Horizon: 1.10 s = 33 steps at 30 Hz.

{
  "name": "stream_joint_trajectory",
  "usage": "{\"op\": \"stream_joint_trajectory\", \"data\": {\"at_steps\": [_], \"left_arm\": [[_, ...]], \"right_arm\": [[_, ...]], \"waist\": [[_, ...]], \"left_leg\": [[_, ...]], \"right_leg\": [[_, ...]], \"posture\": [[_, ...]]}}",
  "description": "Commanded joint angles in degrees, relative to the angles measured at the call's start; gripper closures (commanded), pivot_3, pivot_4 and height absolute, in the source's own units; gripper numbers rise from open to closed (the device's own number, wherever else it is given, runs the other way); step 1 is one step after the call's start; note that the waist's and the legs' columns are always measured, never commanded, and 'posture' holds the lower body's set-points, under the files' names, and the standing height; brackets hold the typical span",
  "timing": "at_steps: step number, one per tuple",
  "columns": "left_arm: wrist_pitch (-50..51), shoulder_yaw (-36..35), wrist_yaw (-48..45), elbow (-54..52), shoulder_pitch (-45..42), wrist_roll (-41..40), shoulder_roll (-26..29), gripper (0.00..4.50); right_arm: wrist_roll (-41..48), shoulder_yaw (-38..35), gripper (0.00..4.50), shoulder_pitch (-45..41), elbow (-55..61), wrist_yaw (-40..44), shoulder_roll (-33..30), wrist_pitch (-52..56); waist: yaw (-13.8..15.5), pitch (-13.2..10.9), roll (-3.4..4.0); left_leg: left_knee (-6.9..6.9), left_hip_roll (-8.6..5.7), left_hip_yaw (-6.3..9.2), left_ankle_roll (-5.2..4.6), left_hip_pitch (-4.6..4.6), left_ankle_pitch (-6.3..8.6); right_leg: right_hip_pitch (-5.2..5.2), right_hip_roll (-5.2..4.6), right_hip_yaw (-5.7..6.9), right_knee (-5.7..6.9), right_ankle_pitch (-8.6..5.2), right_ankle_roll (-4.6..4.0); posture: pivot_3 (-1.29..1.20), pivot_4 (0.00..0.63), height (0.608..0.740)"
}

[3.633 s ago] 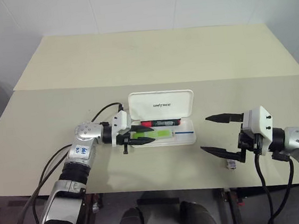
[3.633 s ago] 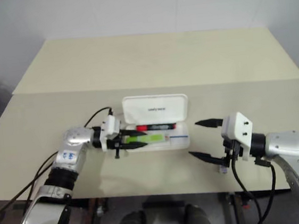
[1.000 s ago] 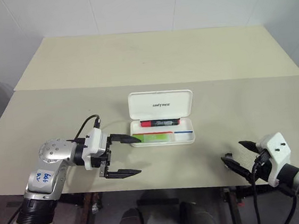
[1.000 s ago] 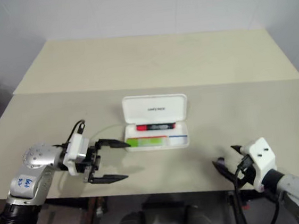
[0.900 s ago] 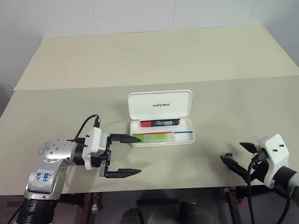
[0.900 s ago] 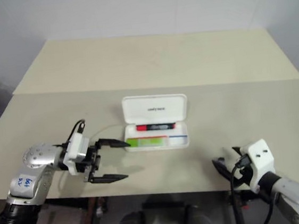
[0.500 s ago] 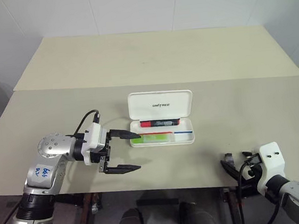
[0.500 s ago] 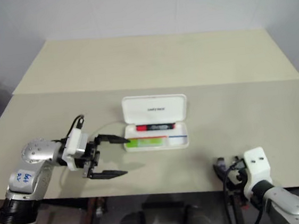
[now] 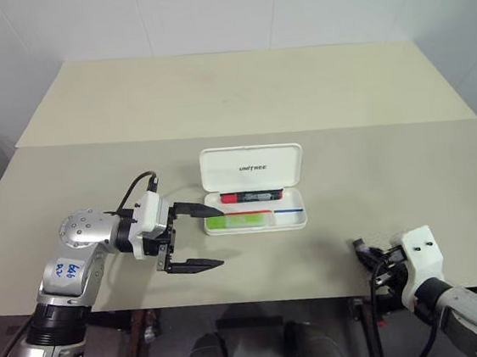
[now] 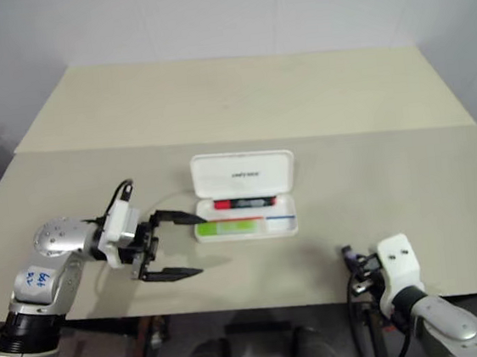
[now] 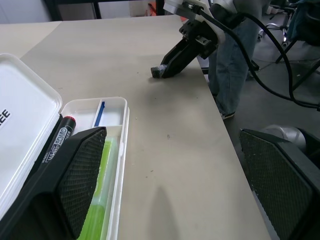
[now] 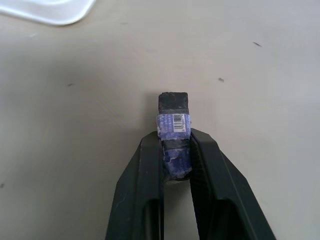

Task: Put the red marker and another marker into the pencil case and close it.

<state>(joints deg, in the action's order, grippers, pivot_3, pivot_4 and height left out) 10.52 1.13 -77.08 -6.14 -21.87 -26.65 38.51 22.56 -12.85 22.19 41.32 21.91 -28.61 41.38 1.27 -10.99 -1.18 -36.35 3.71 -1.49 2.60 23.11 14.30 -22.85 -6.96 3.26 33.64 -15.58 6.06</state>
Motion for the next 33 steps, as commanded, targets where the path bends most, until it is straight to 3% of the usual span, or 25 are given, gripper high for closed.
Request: {"op": "stream_joint_trajectory", "data": {"at_steps": [1,5,11,15,20,33], "left_arm": [[-1.1,0.0,0.4,-0.2,-0.9,0.0,-0.2,0.0],[-2.3,-0.1,0.5,0.9,-0.7,0.6,-0.2,0.0],[-4.0,-1.0,1.1,3.1,-0.6,1.5,0.3,0.0],[-4.5,-1.4,2.1,3.0,0.0,1.7,0.5,0.0],[-4.2,-2.9,4.3,0.0,2.8,1.4,1.5,0.0],[-4.0,-4.6,7.7,-3.0,5.2,1.2,2.8,0.0]], "right_arm": [[-0.3,1.8,4.14,-1.8,-1.3,4.5,-2.3,-3.6],[-3.2,5.8,4.14,-13.0,-11.2,18.4,-12.5,-14.2],[-6.1,12.6,4.14,-33.0,-30.9,34.0,-18.3,-26.5],[-8.4,17.1,4.14,-41.7,-40.4,40.4,-16.9,-32.6],[-11.1,22.6,4.14,-50.9,-51.5,47.9,-13.0,-40.3],[-13.3,25.1,4.14,-56.5,-57.6,53.4,-9.0,-44.3]], "waist": [[0.0,0.0,0.0],[-0.2,0.0,0.03],[-0.1,0.0,0.01],[0.3,0.0,0.0],[-0.3,0.0,0.01],[-0.1,0.0,0.01]], "left_leg": [[0.01,0.02,0.0,0.0,0.0,0.0],[-0.03,0.03,-0.08,0.01,0.01,0.01],[0.01,0.11,-0.25,-0.02,0.0,-0.01],[0.08,0.1,-0.3,0.01,0.13,0.0],[0.14,0.12,-0.48,0.04,0.18,0.0],[0.1,0.14,-0.53,0.14,0.12,-0.02]], "right_leg": [[0.0,0.02,0.0,0.0,0.0,-0.01],[-0.02,0.07,-0.12,-0.05,0.02,-0.02],[-0.16,0.22,-0.32,-0.07,0.15,0.09],[-0.46,0.23,-0.4,0.23,0.55,0.83],[-0.65,0.25,-0.5,0.24,0.52,0.87],[-0.67,0.24,-0.53,0.37,0.51,0.88]], "posture": [[0.0,0.15,0.74],[0.0,0.15,0.74],[0.0,0.15,0.74],[0.0,0.15,0.74],[0.0,0.15,0.74],[0.0,0.15,0.74]]}}
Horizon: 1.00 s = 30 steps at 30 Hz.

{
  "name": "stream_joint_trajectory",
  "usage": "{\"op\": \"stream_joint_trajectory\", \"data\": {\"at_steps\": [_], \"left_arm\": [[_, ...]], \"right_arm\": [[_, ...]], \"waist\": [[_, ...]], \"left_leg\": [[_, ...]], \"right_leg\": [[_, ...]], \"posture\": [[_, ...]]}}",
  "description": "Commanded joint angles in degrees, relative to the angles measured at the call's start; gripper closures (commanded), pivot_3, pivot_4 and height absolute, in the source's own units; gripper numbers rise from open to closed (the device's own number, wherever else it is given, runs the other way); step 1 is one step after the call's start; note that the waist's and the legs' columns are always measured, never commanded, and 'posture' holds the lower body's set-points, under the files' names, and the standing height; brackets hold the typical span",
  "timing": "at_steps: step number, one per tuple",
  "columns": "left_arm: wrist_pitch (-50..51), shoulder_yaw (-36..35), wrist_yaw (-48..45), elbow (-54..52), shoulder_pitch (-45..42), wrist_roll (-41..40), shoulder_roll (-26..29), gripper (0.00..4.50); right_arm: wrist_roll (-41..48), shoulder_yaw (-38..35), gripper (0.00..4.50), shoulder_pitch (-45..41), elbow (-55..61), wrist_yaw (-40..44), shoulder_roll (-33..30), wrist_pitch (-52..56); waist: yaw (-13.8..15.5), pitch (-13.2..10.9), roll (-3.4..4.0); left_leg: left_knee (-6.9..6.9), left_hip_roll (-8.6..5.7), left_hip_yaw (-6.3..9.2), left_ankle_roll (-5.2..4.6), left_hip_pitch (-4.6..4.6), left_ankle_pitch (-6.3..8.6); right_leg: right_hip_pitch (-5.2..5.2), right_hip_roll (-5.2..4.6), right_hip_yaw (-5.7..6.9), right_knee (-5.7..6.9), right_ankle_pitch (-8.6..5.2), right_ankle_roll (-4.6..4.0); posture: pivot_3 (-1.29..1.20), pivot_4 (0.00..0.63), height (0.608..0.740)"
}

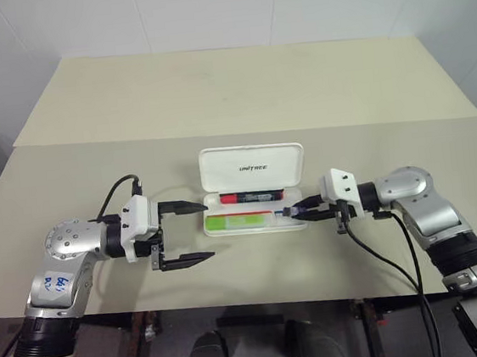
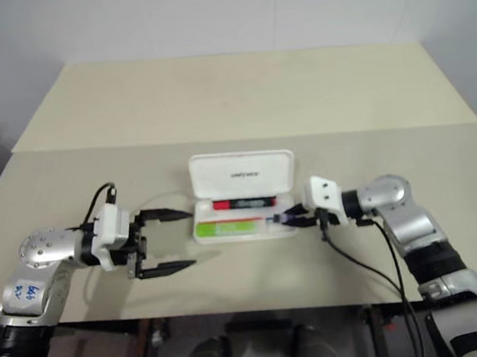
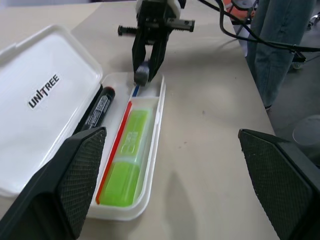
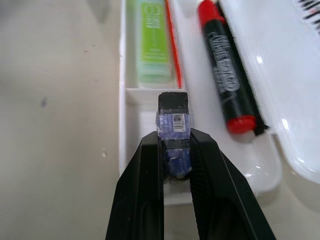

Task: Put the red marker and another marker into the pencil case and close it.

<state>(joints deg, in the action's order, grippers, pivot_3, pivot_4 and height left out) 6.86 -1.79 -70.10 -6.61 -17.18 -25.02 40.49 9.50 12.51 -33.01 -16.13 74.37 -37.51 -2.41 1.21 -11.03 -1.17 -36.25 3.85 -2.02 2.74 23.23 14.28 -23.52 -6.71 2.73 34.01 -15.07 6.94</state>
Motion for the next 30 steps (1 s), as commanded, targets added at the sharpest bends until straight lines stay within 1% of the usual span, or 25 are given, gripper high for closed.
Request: {"op": "stream_joint_trajectory", "data": {"at_steps": [1,6,7,9,10,11,13,16,17,20,23,26,30], "left_arm": [[-0.4,-1.6,0.8,-2.5,0.6,-0.5,0.9,0.0],[-0.3,-1.7,1.4,-2.6,0.5,-0.5,1.1,0.0],[-0.4,-1.7,1.4,-2.4,0.5,-0.5,1.1,0.0],[-0.5,-1.8,1.6,-2.2,0.4,-0.5,1.3,0.0],[-0.4,-1.7,1.7,-2.1,0.2,-0.5,1.3,0.0],[-0.4,-1.6,1.8,-2.1,0.1,-0.5,1.3,0.0],[-0.4,-1.5,1.9,-1.9,-0.2,-0.4,1.3,0.0],[-0.4,-1.4,2.1,-1.9,-0.3,-0.4,1.3,0.0],[-0.4,-1.4,2.0,-1.7,-0.5,-0.3,1.3,0.0],[-0.5,-1.3,1.9,-1.0,-0.9,-0.3,1.2,0.0],[-0.3,-1.3,1.8,-0.7,-1.2,-0.6,1.0,0.0],[-0.2,-1.5,1.9,-0.5,-1.4,-0.9,0.9,0.0],[-0.2,-2.4,2.3,1.2,-2.3,-1.5,0.4,0.0]], "right_arm": [[-0.3,0.0,4.14,-1.4,-0.4,1.2,0.0,0.1],[-1.6,0.4,4.14,-2.8,-2.4,0.1,1.4,-1.4],[-1.8,0.2,3.39,-3.4,-3.0,-0.4,2.0,-2.7],[-1.0,-0.3,2.77,-4.3,-2.9,-0.6,3.2,-1.6],[-1.2,-0.5,2.3,-4.8,-2.9,-1.3,3.8,-2.1],[-1.0,-0.6,2.08,-5.0,-2.6,-1.4,4.2,-1.3],[-1.2,-0.6,1.28,-5.3,-2.3,-1.5,4.5,-1.6],[-0.6,-1.0,0.22,-5.5,-1.3,-1.8,4.6,-1.1],[-0.4,-1.1,0.03,-5.7,-1.3,-1.8,4.7,-0.8],[3.3,-3.6,0.03,-6.2,2.7,-1.5,3.8,3.2],[7.4,-7.0,0.03,-3.3,8.7,-1.0,0.9,7.7],[9.8,-9.5,0.03,0.4,12.7,-0.8,-1.6,10.2],[12.5,-16.3,0.03,7.9,16.3,-2.9,-4.9,10.3]], "waist": [[0.0,0.0,0.0],[0.0,0.0,0.0],[0.0,0.0,0.0],[-0.1,0.0,0.0],[-0.1,0.0,0.0],[-0.1,0.0,0.0],[-0.2,0.0,0.0],[-0.2,0.0,0.0],[-0.1,0.0,0.0],[0.0,0.0,0.0],[0.1,0.0,0.01],[0.3,0.0,0.0],[0.3,0.0,0.0]], "left_leg": [[0.0,0.0,0.0,0.0,0.0,0.0],[-0.01,0.01,-0.01,0.0,-0.01,0.0],[-0.02,0.01,-0.03,0.01,-0.02,0.0],[-0.02,0.01,-0.03,0.02,-0.04,-0.01],[-0.02,0.01,-0.04,0.05,-0.04,-0.03],[-0.02,0.01,-0.04,0.05,-0.04,-0.03],[-0.01,0.02,-0.05,0.06,-0.04,-0.03],[0.01,0.01,-0.05,0.06,-0.04,-0.03],[0.02,0.02,-0.05,0.06,-0.04,-0.03],[0.02,0.01,-0.06,0.06,-0.02,-0.03],[0.02,0.02,-0.06,0.06,-0.02,-0.03],[0.02,0.01,-0.05,0.06,-0.02,-0.01],[0.02,0.02,-0.06,0.05,-0.01,0.01]], "right_leg": [[-0.01,0.0,0.0,0.0,0.0,0.0],[0.0,0.0,0.0,0.01,0.0,0.0],[0.0,0.0,-0.01,0.04,0.0,0.0],[0.0,0.01,-0.02,0.07,0.0,0.0],[-0.01,0.01,-0.03,0.09,0.0,0.0],[-0.01,0.0,-0.03,0.09,0.0,0.0],[-0.03,0.01,-0.05,0.1,0.0,0.0],[-0.03,0.01,-0.05,0.09,0.0,0.0],[-0.04,0.01,-0.05,0.08,0.0,0.0],[-0.05,0.0,-0.05,0.09,0.0,0.0],[-0.05,0.0,-0.05,0.09,0.0,0.0],[-0.03,0.0,-0.05,0.07,0.0,0.0],[-0.02,0.0,-0.05,0.02,0.0,0.0]], "posture": [[0.0,0.15,0.74],[0.0,0.15,0.74],[0.0,0.15,0.74],[0.0,0.15,0.74],[0.0,0.15,0.74],[0.0,0.15,0.74],[0.0,0.15,0.74],[0.0,0.15,0.74],[0.0,0.15,0.74],[0.0,0.15,0.74],[0.0,0.15,0.74],[0.0,0.15,0.74],[0.0,0.15,0.74]]}}
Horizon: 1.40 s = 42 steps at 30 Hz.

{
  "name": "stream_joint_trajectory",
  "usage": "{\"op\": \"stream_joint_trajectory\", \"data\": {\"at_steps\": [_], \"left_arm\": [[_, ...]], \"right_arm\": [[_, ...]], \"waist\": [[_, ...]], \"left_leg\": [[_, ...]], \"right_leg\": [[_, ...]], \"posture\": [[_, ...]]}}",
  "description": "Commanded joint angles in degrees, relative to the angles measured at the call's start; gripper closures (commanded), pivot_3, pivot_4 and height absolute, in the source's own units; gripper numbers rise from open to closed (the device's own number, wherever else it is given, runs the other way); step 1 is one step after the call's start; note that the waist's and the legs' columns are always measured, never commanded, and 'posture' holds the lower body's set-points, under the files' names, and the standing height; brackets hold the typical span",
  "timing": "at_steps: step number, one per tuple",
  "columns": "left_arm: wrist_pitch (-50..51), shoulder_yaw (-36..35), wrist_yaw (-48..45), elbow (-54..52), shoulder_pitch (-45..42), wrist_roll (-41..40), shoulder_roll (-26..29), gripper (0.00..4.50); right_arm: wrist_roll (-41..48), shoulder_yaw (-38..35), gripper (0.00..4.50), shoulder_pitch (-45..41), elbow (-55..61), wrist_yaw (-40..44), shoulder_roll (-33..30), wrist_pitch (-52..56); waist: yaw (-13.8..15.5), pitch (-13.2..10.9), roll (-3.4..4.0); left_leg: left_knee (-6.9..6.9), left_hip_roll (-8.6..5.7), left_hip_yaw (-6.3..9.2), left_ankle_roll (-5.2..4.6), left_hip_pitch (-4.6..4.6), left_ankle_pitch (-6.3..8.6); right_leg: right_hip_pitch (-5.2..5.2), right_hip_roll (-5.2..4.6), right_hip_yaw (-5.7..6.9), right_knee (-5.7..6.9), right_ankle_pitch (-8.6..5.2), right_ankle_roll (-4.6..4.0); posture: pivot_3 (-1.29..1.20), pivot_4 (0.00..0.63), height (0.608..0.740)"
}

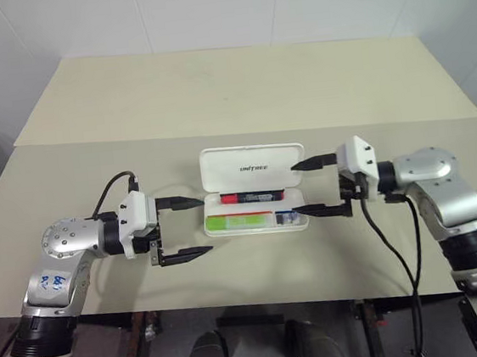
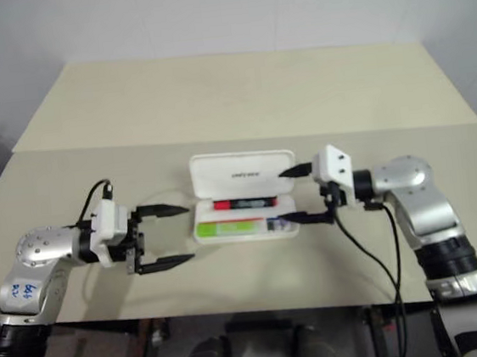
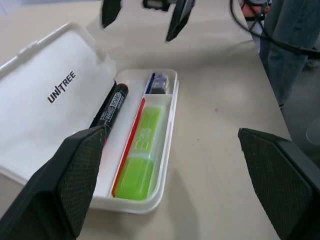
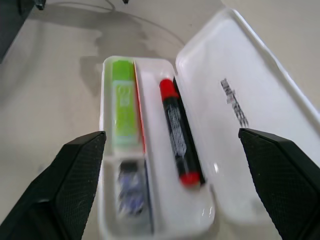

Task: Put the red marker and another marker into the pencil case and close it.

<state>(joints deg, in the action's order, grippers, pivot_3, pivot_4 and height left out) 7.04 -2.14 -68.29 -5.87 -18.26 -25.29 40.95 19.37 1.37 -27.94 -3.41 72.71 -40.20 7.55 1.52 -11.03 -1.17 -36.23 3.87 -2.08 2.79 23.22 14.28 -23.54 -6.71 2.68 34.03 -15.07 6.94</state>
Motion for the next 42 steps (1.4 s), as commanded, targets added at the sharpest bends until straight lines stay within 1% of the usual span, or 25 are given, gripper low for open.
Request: {"op": "stream_joint_trajectory", "data": {"at_steps": [1,5,6,8,11,17,18,19,24,27,30,37,42], "left_arm": [[-0.4,-2.3,0.4,0.9,-1.5,-1.3,0.0,0.0],[-0.8,-3.8,0.1,3.1,-2.9,-2.3,-0.7,0.0],[-0.8,-4.2,0.0,3.6,-3.2,-2.7,-0.9,0.39],[-0.8,-4.5,-0.4,4.2,-3.7,-3.2,-1.0,0.93],[-1.1,-4.6,-0.9,4.8,-3.5,-3.3,-1.2,1.98],[-1.1,-5.1,-0.8,4.7,-3.0,-3.2,-1.7,4.1],[-1.2,-5.2,-0.7,4.8,-3.0,-3.1,-1.8,4.4],[-1.6,-5.6,-0.4,5.1,-2.8,-3.0,-1.9,4.48],[-4.6,-6.8,2.8,6.5,-2.3,-1.1,-3.2,4.48],[-6.7,-6.5,7.4,7.7,-2.8,2.5,-3.9,4.48],[-7.6,-6.9,17.8,9.5,-4.6,7.2,-7.3,4.48],[-3.9,-4.8,29.2,14.6,-8.1,12.8,-12.1,4.48],[-2.2,-2.4,31.2,19.7,-12.1,14.9,-14.1,4.48]], "right_arm": [[3.2,-7.0,0.03,5.2,5.0,-1.7,-3.2,0.8],[5.3,-13.6,0.03,14.1,10.0,-3.1,-6.2,1.2],[5.6,-15.2,0.0,16.1,11.3,-3.8,-6.5,1.2],[6.0,-17.0,0.0,18.5,12.9,-4.9,-6.7,1.2],[6.0,-18.0,0.0,20.4,14.2,-6.3,-6.4,0.8],[6.2,-17.6,0.0,20.2,14.7,-8.2,-5.9,0.4],[6.2,-17.4,0.0,19.7,14.3,-8.3,-6.0,0.2],[6.0,-17.0,0.0,18.9,13.8,-8.4,-6.0,0.0],[5.4,-16.0,0.0,17.3,12.8,-8.7,-5.9,-0.4],[5.2,-15.5,0.0,17.2,12.6,-9.0,-5.7,-0.6],[4.8,-14.7,0.0,16.8,12.8,-9.5,-5.4,-0.7],[4.8,-13.8,0.0,16.5,13.2,-10.6,-5.1,-0.7],[4.9,-13.7,0.0,16.9,13.7,-11.0,-4.9,-0.8]], "waist": [[-0.1,0.0,0.0],[-0.1,0.0,0.0],[-0.1,0.0,0.0],[-0.2,0.0,0.0],[-0.4,0.0,0.0],[-0.2,0.0,0.0],[-0.1,0.0,0.0],[-0.1,0.0,0.0],[-0.1,0.0,0.0],[0.0,0.0,0.0],[0.0,0.0,0.0],[0.0,0.0,-0.01],[0.0,0.0,-0.03]], "left_leg": [[-0.01,0.0,0.0,0.0,-0.01,0.0],[-0.03,0.0,-0.01,0.0,-0.04,0.0],[-0.03,0.0,-0.01,0.0,-0.04,0.0],[-0.06,0.0,-0.02,0.0,-0.06,0.0],[-0.08,0.0,-0.03,0.01,-0.09,-0.01],[-0.13,0.0,-0.03,0.01,-0.1,-0.02],[-0.13,0.0,-0.03,0.01,-0.1,-0.02],[-0.12,0.0,-0.03,0.01,-0.09,-0.02],[-0.12,0.0,-0.03,0.01,-0.09,-0.02],[-0.13,0.0,-0.03,0.0,-0.07,-0.01],[-0.15,0.0,-0.03,0.0,-0.08,-0.01],[-0.2,0.0,-0.02,0.0,-0.08,-0.02],[-0.23,-0.01,-0.03,0.0,-0.07,-0.02]], "right_leg": [[0.0,0.0,0.0,0.01,0.0,0.0],[0.0,0.0,0.0,0.04,0.0,0.0],[0.0,0.0,0.0,0.04,0.0,0.0],[0.02,0.0,-0.02,0.04,0.0,0.0],[0.02,0.0,-0.06,0.08,0.02,-0.01],[0.03,0.0,-0.08,0.09,0.05,-0.03],[0.03,0.0,-0.08,0.09,0.06,-0.03],[0.03,0.0,-0.08,0.09,0.05,-0.03],[0.03,0.0,-0.08,0.08,0.06,-0.02],[0.03,0.0,-0.08,0.07,0.06,-0.01],[0.04,0.0,-0.08,0.09,0.07,0.0],[0.07,0.01,-0.09,0.09,0.12,0.06],[0.08,0.01,-0.09,0.08,0.14,0.09]], "posture": [[0.0,0.15,0.74],[0.0,0.15,0.74],[0.0,0.15,0.74],[0.0,0.15,0.74],[0.0,0.15,0.74],[0.0,0.15,0.74],[0.0,0.15,0.74],[0.0,0.15,0.74],[0.0,0.15,0.74],[0.0,0.15,0.74],[0.0,0.15,0.74],[0.0,0.15,0.74],[0.0,0.15,0.74]]}}
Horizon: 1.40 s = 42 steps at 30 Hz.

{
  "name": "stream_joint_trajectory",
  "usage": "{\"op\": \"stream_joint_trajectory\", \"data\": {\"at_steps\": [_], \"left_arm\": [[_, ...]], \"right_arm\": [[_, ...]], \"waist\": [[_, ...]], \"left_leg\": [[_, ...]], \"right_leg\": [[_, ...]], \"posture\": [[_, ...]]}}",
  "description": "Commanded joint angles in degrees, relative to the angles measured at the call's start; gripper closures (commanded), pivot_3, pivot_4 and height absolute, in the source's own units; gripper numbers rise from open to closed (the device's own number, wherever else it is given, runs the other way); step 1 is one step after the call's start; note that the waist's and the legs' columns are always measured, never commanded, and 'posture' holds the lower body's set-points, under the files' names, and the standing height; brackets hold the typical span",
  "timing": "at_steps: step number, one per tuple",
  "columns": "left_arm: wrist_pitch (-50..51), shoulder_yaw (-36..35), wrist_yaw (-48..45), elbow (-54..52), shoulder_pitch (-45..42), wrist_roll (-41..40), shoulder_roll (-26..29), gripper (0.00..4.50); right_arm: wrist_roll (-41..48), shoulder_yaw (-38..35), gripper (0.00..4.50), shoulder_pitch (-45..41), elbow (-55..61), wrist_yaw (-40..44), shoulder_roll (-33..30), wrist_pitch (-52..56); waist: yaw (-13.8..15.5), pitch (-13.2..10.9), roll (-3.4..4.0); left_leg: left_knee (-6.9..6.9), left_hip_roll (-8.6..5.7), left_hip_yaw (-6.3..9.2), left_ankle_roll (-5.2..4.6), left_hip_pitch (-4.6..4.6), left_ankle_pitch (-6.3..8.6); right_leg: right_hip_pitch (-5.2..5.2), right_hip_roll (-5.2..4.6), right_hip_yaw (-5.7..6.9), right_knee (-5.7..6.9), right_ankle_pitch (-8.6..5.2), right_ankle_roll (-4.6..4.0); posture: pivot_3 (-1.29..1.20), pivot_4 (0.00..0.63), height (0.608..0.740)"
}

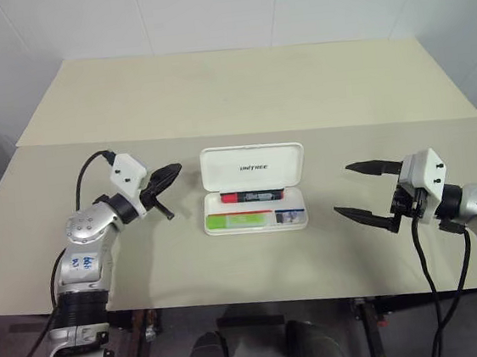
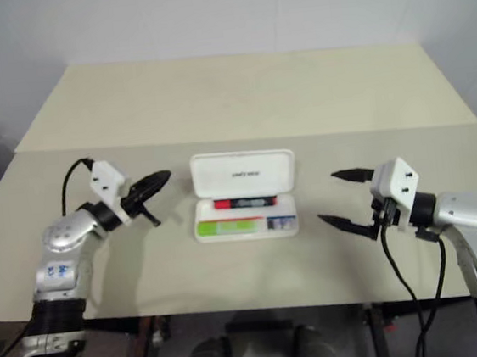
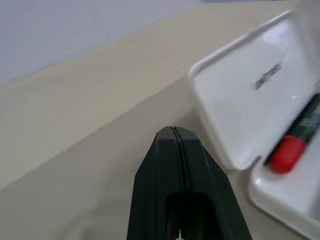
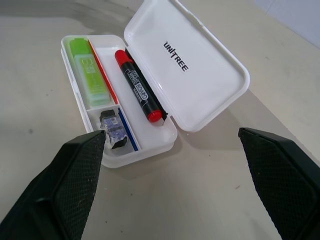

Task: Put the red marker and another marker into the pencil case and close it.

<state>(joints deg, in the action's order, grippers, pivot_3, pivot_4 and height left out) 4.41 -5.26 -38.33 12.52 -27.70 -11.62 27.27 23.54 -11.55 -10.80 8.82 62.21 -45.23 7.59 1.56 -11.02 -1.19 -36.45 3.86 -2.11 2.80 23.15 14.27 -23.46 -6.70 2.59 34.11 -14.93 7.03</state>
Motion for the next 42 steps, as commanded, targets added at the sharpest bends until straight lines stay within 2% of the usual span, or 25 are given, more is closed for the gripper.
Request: {"op": "stream_joint_trajectory", "data": {"at_steps": [1,11,20,26,34,42], "left_arm": [[0.6,1.2,1.5,2.9,-4.0,1.6,-0.7,4.48],[-2.2,2.3,-1.0,13.1,-12.0,1.0,-4.4,4.48],[-11.4,2.1,-8.2,11.8,-12.3,-1.1,-5.1,4.48],[-20.2,6.8,-18.2,10.3,-13.0,-0.1,-3.8,4.48],[-15.7,11.6,-27.9,6.1,-11.1,-0.8,-2.1,4.48],[-7.9,16.7,-27.9,6.8,-9.7,3.3,-2.2,4.48]], "right_arm": [[0.7,-0.8,0.0,-0.2,1.6,-0.6,0.2,-0.8],[0.8,-0.6,0.0,0.5,2.8,-1.6,1.0,-0.8],[0.9,-0.8,0.0,1.1,3.4,-2.3,1.2,-0.7],[0.7,-1.0,0.0,1.4,3.4,-2.7,1.2,-0.9],[0.7,-1.1,0.0,1.9,4.0,-3.6,1.2,-0.8],[1.0,-1.9,0.0,3.6,6.2,-5.9,1.5,-0.4]], "waist": [[0.0,0.0,-0.01],[0.0,0.0,-0.02],[0.0,0.0,-0.02],[0.3,0.0,-0.02],[0.0,0.0,-0.02],[0.3,0.0,-0.02]], "left_leg": [[0.0,0.0,0.0,0.0,0.01,0.0],[0.0,0.0,-0.01,0.02,0.02,-0.01],[-0.01,0.0,-0.03,0.05,0.02,-0.03],[-0.06,-0.01,-0.02,0.04,0.06,-0.02],[-0.07,-0.01,-0.03,0.01,0.05,0.0],[-0.17,-0.01,-0.01,-0.05,0.05,0.03]], "right_leg": [[-0.01,0.01,0.0,0.01,0.0,0.0],[0.0,0.01,0.0,-0.03,0.02,0.03],[-0.01,0.01,0.0,-0.03,0.02,0.04],[0.02,0.0,0.0,-0.07,0.04,0.06],[0.02,0.01,0.0,-0.05,0.04,0.06],[0.05,0.01,-0.02,-0.02,0.04,0.06]], "posture": [[0.0,0.15,0.74],[0.0,0.15,0.74],[0.0,0.15,0.74],[0.0,0.15,0.74],[0.0,0.15,0.74],[0.0,0.15,0.74]]}}
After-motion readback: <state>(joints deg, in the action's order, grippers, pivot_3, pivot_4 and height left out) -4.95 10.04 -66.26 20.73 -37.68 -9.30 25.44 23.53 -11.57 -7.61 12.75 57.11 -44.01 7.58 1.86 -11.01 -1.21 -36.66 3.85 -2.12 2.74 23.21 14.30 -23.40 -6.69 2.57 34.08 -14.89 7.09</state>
